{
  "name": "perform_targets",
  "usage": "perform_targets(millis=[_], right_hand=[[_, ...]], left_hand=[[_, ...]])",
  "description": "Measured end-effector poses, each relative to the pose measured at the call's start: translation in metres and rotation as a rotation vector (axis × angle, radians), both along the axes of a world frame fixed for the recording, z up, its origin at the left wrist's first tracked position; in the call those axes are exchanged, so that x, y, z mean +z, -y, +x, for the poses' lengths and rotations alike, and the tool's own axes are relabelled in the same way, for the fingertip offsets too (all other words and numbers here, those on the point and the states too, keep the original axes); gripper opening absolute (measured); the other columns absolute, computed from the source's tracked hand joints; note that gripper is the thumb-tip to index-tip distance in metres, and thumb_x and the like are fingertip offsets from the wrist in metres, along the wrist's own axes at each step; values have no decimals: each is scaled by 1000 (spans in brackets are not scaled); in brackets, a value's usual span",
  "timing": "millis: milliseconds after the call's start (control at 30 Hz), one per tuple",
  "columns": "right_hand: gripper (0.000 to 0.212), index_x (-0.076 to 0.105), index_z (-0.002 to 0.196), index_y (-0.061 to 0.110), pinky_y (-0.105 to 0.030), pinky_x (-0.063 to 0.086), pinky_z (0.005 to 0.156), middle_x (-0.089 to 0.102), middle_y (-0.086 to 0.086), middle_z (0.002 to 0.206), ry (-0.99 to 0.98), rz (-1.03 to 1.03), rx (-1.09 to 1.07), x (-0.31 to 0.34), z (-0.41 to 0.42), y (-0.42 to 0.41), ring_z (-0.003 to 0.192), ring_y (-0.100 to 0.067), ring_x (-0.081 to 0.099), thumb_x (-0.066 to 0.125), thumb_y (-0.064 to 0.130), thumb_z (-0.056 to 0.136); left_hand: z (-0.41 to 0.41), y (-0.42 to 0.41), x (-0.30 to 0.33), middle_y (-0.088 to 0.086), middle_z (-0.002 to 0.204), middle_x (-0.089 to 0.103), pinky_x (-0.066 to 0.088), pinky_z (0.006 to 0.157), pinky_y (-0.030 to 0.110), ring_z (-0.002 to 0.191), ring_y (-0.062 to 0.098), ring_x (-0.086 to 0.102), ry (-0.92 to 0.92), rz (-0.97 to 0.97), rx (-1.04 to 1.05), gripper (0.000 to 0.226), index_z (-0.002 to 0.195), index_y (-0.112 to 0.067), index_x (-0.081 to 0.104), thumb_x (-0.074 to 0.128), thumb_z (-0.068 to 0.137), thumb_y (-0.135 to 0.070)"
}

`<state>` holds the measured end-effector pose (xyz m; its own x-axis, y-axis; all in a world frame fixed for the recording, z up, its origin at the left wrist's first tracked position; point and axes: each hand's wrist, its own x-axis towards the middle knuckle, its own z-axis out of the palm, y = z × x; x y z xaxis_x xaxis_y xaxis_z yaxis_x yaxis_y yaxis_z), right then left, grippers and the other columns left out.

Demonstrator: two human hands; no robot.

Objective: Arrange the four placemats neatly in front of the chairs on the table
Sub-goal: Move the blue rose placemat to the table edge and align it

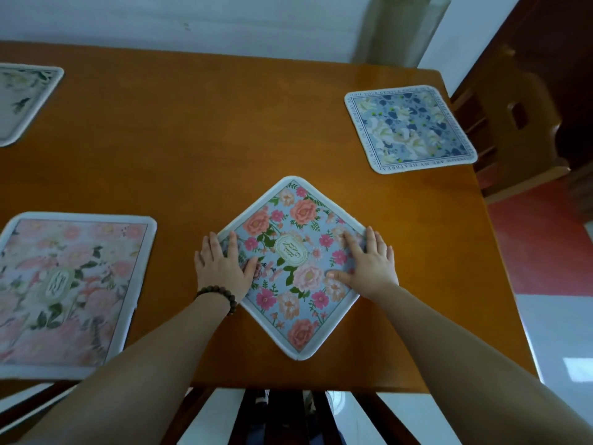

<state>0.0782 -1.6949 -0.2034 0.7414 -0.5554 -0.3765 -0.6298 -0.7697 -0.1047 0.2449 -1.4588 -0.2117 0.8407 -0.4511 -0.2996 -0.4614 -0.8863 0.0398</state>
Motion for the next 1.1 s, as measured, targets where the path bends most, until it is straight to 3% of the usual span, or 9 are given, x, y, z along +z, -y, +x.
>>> perform_targets(millis=[167, 267, 367, 567, 700, 933, 1100], right_hand=[[102, -2, 150, 37, -52, -3, 116, -21, -13, 157, 135, 71, -157, 8, -26, -32, 143, -33, -18, 46, 82, 72], [106, -1, 151, 32, -49, -4, 116, -19, -16, 157, 281, 140, -390, 10, -41, -62, 144, -33, -17, 48, 81, 72], [102, -2, 151, 31, -48, -3, 115, -12, -20, 157, 263, 164, -456, 6, -55, -95, 144, -34, -13, 48, 78, 75], [99, -2, 151, 27, -47, -9, 113, -7, -19, 158, 195, 125, -402, -7, -59, -118, 144, -34, -12, 42, 78, 78], [97, 4, 152, 27, -49, -6, 114, -4, -18, 159, 202, 99, -342, -10, -51, -97, 145, -32, -11, 42, 77, 79], [94, 10, 151, 31, -50, -2, 115, -5, -18, 159, 137, 126, -172, 2, -2, -22, 145, -34, -9, 38, 81, 78], [86, 18, 149, 35, -49, 3, 117, -2, -12, 160, 94, 199, -9, 16, 51, 9, 146, -30, -4, 47, 76, 79]], left_hand=[[-37, -30, 6, 17, 158, -4, 8, 115, 54, 145, 33, -3, -64, -3, 67, 80, 152, -25, -2, 20, 89, -69], [-31, -31, 16, 15, 158, -10, 3, 113, 57, 145, 31, -9, -91, -43, 94, 85, 151, -28, -6, 25, 86, -73], [-10, -23, 26, 12, 158, -13, 3, 114, 55, 145, 29, -11, -90, -110, 28, 86, 151, -31, -6, 32, 86, -72], [19, -3, 28, 8, 160, -2, 12, 116, 49, 146, 25, -1, -276, -69, -120, 83, 152, -33, 5, 36, 86, -72], [11, -8, 26, 7, 160, -1, 12, 115, 47, 146, 24, 0, -291, -61, -132, 85, 151, -32, 16, 37, 82, -77], [-31, -43, 32, 11, 159, -4, 11, 116, 47, 145, 28, -3, -347, -41, -244, 88, 151, -34, 11, 40, 80, -76], [-79, -55, 38, 22, 157, 2, 12, 115, 50, 144, 35, -1, -327, 82, -308, 85, 150, -35, 12, 34, 79, -76]])
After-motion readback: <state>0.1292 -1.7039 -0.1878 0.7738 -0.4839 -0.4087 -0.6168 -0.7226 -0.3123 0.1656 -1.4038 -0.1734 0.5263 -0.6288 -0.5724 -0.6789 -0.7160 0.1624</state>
